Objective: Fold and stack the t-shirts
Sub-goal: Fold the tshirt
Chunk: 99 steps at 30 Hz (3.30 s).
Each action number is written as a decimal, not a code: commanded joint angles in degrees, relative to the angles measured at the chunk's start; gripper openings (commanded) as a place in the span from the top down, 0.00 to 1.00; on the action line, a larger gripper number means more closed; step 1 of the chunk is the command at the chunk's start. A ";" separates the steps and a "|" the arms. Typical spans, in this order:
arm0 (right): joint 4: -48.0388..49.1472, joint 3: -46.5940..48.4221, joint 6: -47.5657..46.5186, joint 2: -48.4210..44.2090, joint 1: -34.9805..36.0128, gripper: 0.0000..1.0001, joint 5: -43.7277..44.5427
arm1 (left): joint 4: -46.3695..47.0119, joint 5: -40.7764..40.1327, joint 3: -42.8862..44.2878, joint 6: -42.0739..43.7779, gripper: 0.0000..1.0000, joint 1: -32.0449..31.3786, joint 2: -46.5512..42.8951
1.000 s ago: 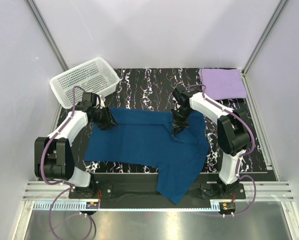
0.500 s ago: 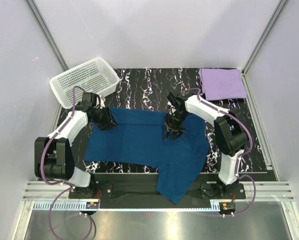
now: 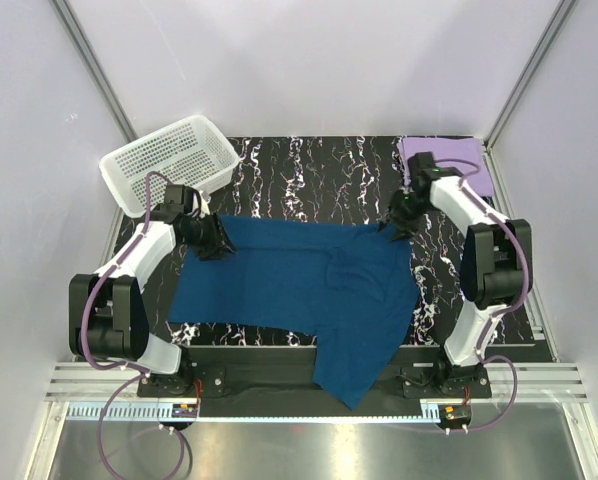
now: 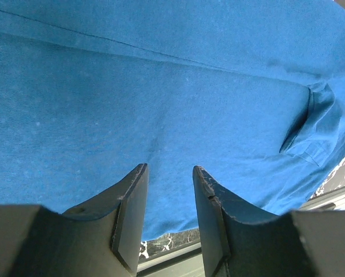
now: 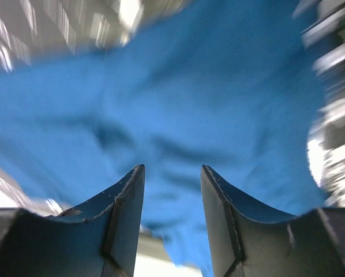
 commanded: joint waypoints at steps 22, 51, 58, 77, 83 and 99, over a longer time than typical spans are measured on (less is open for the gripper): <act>9.17 11.21 -0.99 14.63 -11.69 0.61 -0.24 | -0.99 -20.84 24.59 -2.32 0.57 0.37 23.39; 6.90 30.01 -6.53 23.33 -13.10 0.99 9.51 | 3.93 -18.29 20.63 -1.97 0.47 0.02 22.00; -5.04 33.18 -6.17 20.44 -13.01 0.40 13.18 | -0.19 -17.58 14.22 -0.82 0.22 -2.18 9.44; -15.53 -8.99 -1.79 -24.02 25.21 0.45 6.71 | -12.77 -29.80 -16.45 -20.93 0.43 -2.54 -21.17; -14.90 -18.76 -0.20 -32.82 27.42 0.45 3.97 | -12.50 -29.36 -19.10 -24.98 0.37 1.42 -16.78; -17.72 -26.31 0.24 -38.54 27.42 0.51 1.88 | -10.83 -29.44 -22.62 -29.66 0.81 3.09 -14.31</act>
